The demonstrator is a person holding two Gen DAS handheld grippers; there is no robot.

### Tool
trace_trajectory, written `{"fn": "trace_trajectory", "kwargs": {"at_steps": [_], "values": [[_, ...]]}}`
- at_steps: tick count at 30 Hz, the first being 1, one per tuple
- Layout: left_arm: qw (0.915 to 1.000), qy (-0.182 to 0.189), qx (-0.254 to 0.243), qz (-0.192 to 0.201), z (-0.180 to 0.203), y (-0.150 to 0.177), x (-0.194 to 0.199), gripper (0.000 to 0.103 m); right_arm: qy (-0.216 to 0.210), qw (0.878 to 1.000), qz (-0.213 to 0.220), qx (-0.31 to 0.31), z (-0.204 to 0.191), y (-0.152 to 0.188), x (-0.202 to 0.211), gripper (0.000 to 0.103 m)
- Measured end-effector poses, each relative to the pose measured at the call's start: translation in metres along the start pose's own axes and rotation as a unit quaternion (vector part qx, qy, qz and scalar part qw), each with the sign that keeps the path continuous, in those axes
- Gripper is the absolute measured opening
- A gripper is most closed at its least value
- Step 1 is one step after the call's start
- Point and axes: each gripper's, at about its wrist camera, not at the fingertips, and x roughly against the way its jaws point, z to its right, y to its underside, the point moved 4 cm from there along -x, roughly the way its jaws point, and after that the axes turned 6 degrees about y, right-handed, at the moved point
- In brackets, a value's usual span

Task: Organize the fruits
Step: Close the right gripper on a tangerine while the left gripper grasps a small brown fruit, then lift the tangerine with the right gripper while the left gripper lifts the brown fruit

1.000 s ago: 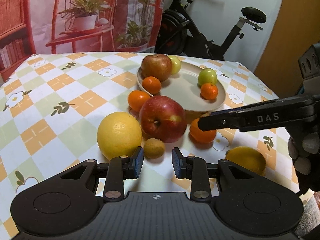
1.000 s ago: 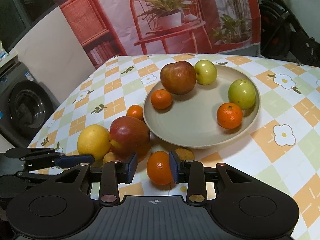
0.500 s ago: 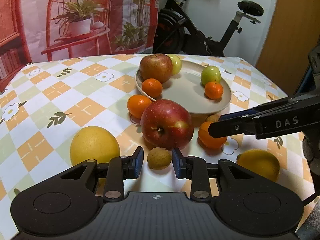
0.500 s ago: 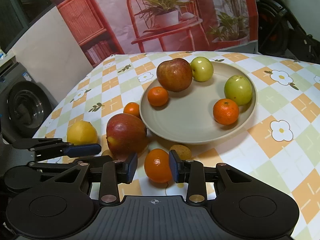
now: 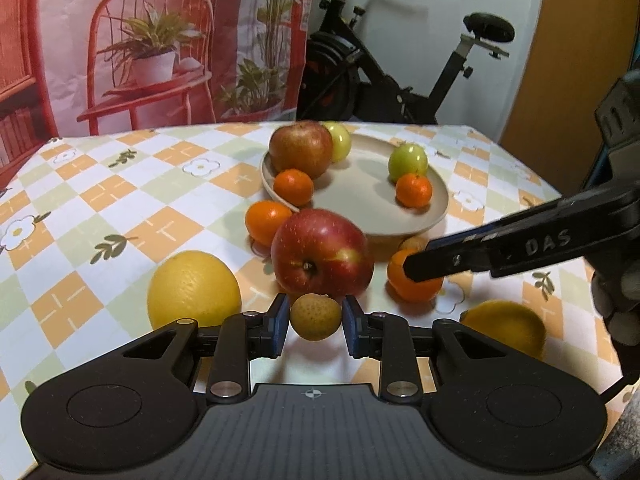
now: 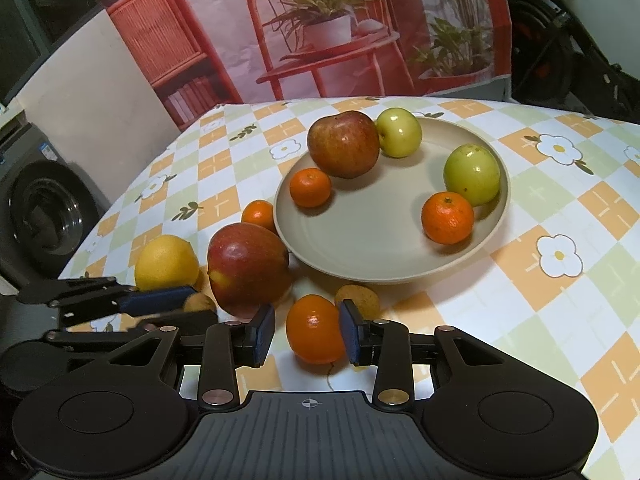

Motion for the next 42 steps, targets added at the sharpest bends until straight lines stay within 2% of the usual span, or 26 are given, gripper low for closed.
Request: {"fn": "trace_trajectory", "kwargs": {"at_steps": [11, 23, 26, 42], "values": [[0.9993, 0.001, 0.013, 0.035, -0.002, -0.009, 0.013, 0.030, 0.027, 0.999, -0.029, 0.009, -0.002, 0.002, -0.005, 0.036], [0.9989, 0.004, 0.018, 0.044, -0.005, -0.009, 0.016, 0.030, 0.005, 0.999, -0.046, -0.013, -0.003, 0.001, -0.013, 0.036], [0.9988, 0.004, 0.018, 0.044, -0.005, -0.010, 0.016, 0.030, 0.005, 0.999, -0.045, -0.015, -0.004, 0.001, -0.013, 0.031], [0.9981, 0.000, 0.016, 0.060, -0.005, -0.018, 0.027, 0.030, 0.004, 1.000, -0.008, -0.021, 0.001, 0.000, 0.008, 0.029]]}}
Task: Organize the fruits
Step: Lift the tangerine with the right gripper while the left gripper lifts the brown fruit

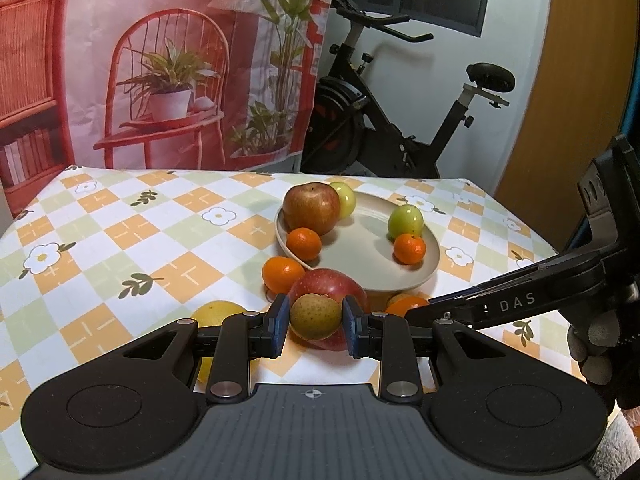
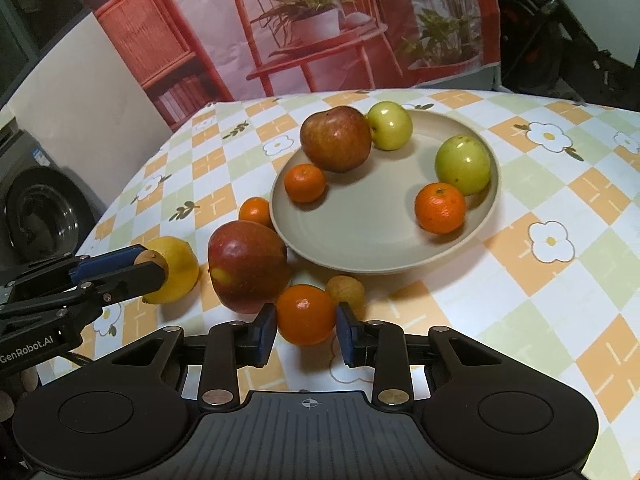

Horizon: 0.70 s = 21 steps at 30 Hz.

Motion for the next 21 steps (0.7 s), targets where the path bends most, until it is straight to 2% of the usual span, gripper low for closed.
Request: {"fn": "trace_trajectory", "kwargs": {"at_steps": [11, 21], "values": [[0.9998, 0.001, -0.019, 0.002, 0.008, -0.009, 0.002, 0.030, -0.004, 0.999, 0.032, -0.009, 0.008, -0.008, 0.018, 0.029], [0.9985, 0.009, -0.053, 0.008, 0.015, -0.036, -0.007, 0.030, 0.007, 0.998, 0.063, -0.001, 0.025, -0.034, 0.034, 0.029]]}}
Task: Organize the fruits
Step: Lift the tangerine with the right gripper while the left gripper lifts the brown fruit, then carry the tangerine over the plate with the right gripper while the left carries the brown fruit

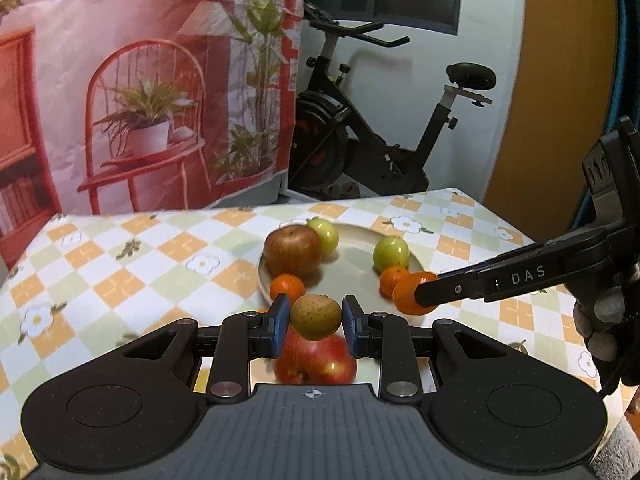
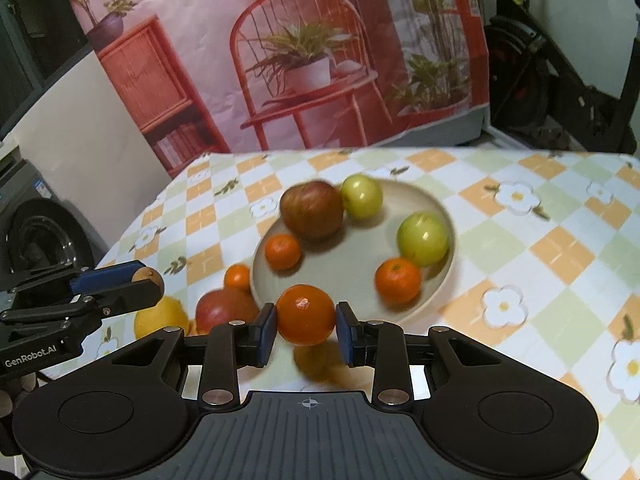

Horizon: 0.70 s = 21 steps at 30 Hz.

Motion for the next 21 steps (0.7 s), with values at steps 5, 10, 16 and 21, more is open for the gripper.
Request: {"fn": "trace_trajectory", "kwargs": {"at_steps": [5, 10, 16, 21], "values": [[0.9999, 0.006, -0.012, -0.004, -0.001, -0.014, -0.013, 0.030, 0.011, 1.000, 0.017, 0.005, 0.014, -0.022, 0.002, 0.029], [0.9995, 0.014, -0.022, -0.019, 0.000, -0.025, -0.035, 0.030, 0.022, 0.999, 0.029, 0.011, 0.029, -0.043, -0.003, 0.029], [0.9982, 0.020, -0.022, -0.051, -0.004, -0.027, -0.068, 0.030, 0.033, 0.999, 0.032, 0.022, 0.046, -0.065, -0.027, 0.029], [0.9961, 0.023, -0.028, -0.081, -0.007, -0.025, -0.090, 0.030, 0.036, 0.999, 0.025, 0.027, 0.057, -0.078, -0.052, 0.029]]}}
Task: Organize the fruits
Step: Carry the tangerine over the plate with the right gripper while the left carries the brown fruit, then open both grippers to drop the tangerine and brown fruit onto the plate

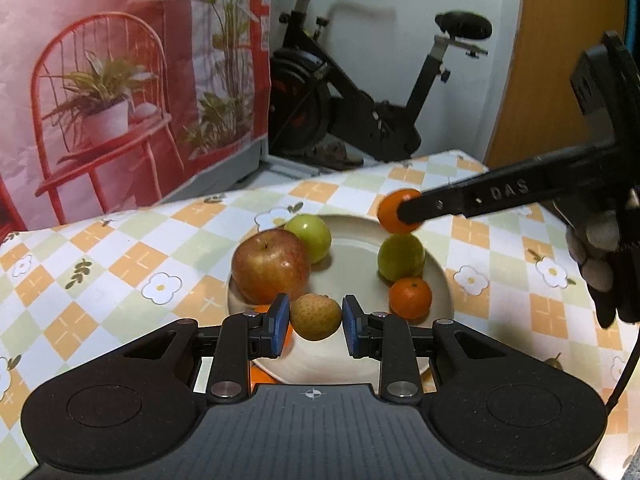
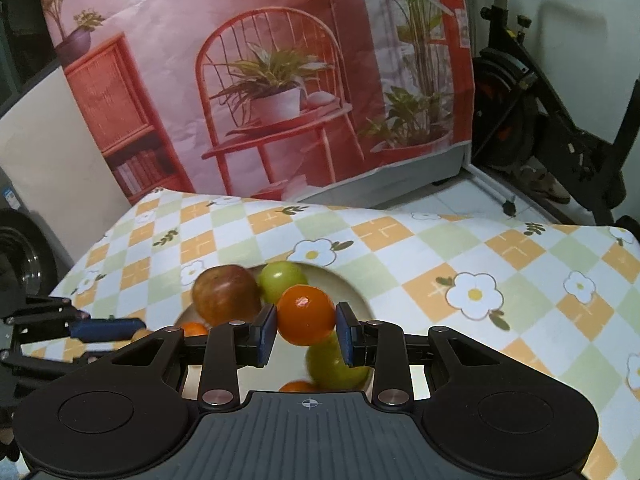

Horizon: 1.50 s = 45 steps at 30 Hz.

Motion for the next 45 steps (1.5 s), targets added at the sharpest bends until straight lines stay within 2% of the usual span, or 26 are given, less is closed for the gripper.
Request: {"fn": "trace_trajectory", "kwargs": {"at_steps": [8, 14, 25, 30, 37, 45], "values": [[0.9990, 0.002, 0.006, -0.043, -0.008, 0.004, -0.023, 0.030, -0.004, 1.000, -0.029, 0.009, 0.005, -0.005, -0.039, 0.029], [0.9980, 0.000, 0.015, -0.061, -0.014, 0.008, -0.032, 0.030, -0.003, 0.999, -0.047, 0.017, 0.003, -0.005, -0.059, 0.029], [0.9982, -0.005, 0.015, -0.057, -0.015, 0.005, -0.037, 0.031, 0.006, 0.998, -0.063, 0.026, -0.002, -0.003, -0.076, 0.030], [0.9983, -0.008, 0.013, -0.057, -0.014, 0.002, -0.038, 0.033, 0.013, 0.998, -0.059, 0.022, -0.001, -0.004, -0.075, 0.033], [0.9982, -0.012, 0.016, -0.057, -0.015, 0.003, -0.035, 0.037, 0.016, 0.999, -0.049, 0.016, 0.001, -0.004, -0.061, 0.034], [0.9990, -0.023, 0.030, -0.026, -0.017, -0.004, -0.013, 0.040, 0.019, 0.999, -0.030, 0.006, -0.001, 0.001, -0.032, 0.034]]}}
